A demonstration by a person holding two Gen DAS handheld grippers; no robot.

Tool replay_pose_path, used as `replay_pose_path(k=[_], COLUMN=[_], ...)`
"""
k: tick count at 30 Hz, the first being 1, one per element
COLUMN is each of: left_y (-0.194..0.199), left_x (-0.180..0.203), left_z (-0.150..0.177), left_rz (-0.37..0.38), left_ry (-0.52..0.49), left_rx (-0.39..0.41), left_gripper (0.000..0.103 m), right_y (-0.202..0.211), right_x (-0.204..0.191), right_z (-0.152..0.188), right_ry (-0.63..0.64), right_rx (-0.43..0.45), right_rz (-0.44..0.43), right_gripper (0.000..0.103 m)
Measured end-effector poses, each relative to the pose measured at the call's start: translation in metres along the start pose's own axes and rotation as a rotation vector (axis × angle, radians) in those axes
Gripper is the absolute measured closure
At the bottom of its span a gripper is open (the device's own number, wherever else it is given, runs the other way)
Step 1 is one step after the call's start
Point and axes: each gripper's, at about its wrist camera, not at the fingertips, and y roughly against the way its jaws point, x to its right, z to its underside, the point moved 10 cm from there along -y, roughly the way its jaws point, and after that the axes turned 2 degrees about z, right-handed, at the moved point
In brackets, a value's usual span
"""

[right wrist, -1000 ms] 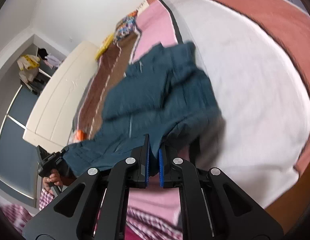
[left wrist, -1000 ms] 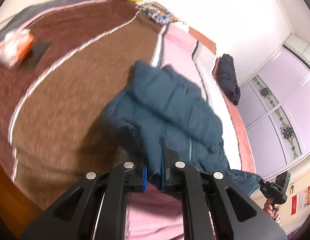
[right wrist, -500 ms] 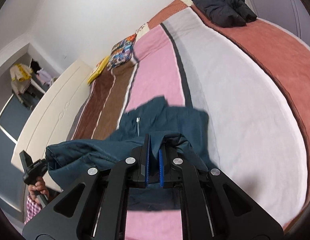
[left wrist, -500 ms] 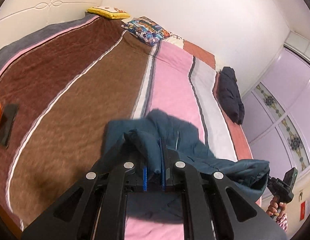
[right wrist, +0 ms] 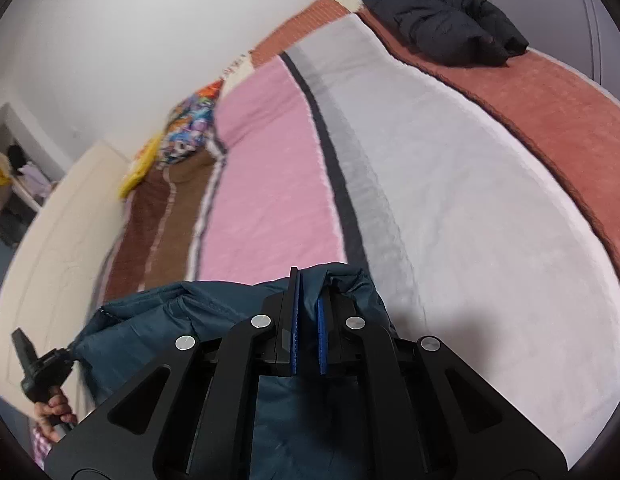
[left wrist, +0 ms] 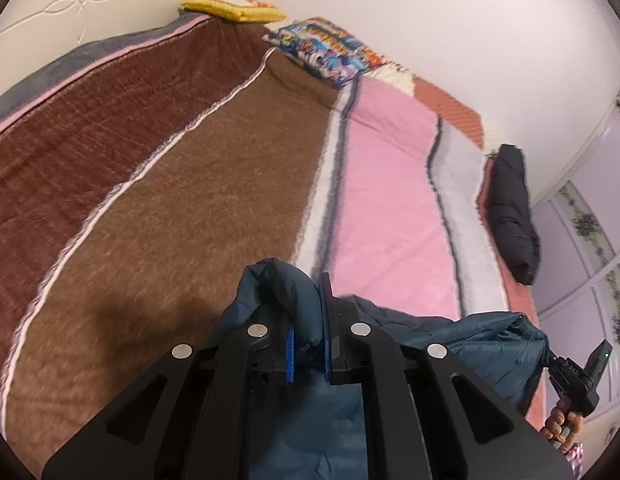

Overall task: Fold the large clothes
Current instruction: 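Lift the hem with both grippers and fold it toward the collar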

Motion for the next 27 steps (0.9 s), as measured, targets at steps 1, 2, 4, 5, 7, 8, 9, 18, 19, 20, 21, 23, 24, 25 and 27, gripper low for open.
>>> replay_pose_path(k=[1,2,4,5,7,8,9,18,19,20,21,23,24,25,27], left_y=[-0.017,-0.028,-0.06,-0.074,-0.099,-0.109,-0.115,-0.132,-0.124,-0.117,-0.109,-0.093,-0.084,-0.076,-0.053], left_x=[-0.003,-0.006,-0.016,-0.021,-0.03,-0.035,-0.038,-0.048,-0.045,-0.042,-0.038,-0.03,-0.027,-0.025,-0.023], left_z=[-0.002,-0.003,0.0,0.003,0.012,0.017,0.022,0.038,0.032,0.028,0.022,0.012,0.007,0.001,-0.013], left_rz=[-0.007,-0.014,-0.039,-0.052,-0.076,-0.085,-0.088,-0.056,-0.033,-0.01,0.013,0.064,0.078,0.073,0.055], left_ry=[0.01,0.016,0.028,0.034,0.053,0.064,0.075,0.146,0.156,0.167,0.175,0.19,0.197,0.196,0.174], left_rx=[-0.007,-0.012,-0.033,-0.045,-0.075,-0.088,-0.096,-0.142,-0.127,-0.115,-0.099,-0.063,-0.041,-0.005,0.095], left_gripper=[0.093,0.093,0.093,0.093,0.093,0.093,0.093,0.078,0.072,0.069,0.066,0.061,0.054,0.044,0.039], right_y=[-0.016,-0.027,-0.055,-0.068,-0.09,-0.1,-0.106,-0.129,-0.124,-0.118,-0.115,-0.097,-0.092,-0.084,-0.072], right_x=[0.003,0.006,0.014,0.019,0.029,0.035,0.039,0.064,0.063,0.06,0.056,0.049,0.046,0.043,0.038], right_z=[-0.002,-0.001,0.001,0.004,0.011,0.016,0.021,0.047,0.045,0.041,0.038,0.029,0.027,0.024,0.021], right_ry=[0.002,0.005,0.009,0.012,0.021,0.024,0.024,-0.029,-0.039,-0.054,-0.064,-0.096,-0.103,-0.111,-0.103], right_rx=[-0.006,-0.011,-0.028,-0.04,-0.066,-0.082,-0.094,-0.201,-0.2,-0.197,-0.191,-0.167,-0.16,-0.15,-0.131], right_rz=[0.019,0.031,0.06,0.076,0.103,0.117,0.124,0.112,0.103,0.085,0.07,0.012,-0.001,-0.011,-0.015], right_gripper=[0.095,0.095,0.095,0.095,0.095,0.095,0.095,0.09,0.088,0.084,0.08,0.075,0.071,0.069,0.061])
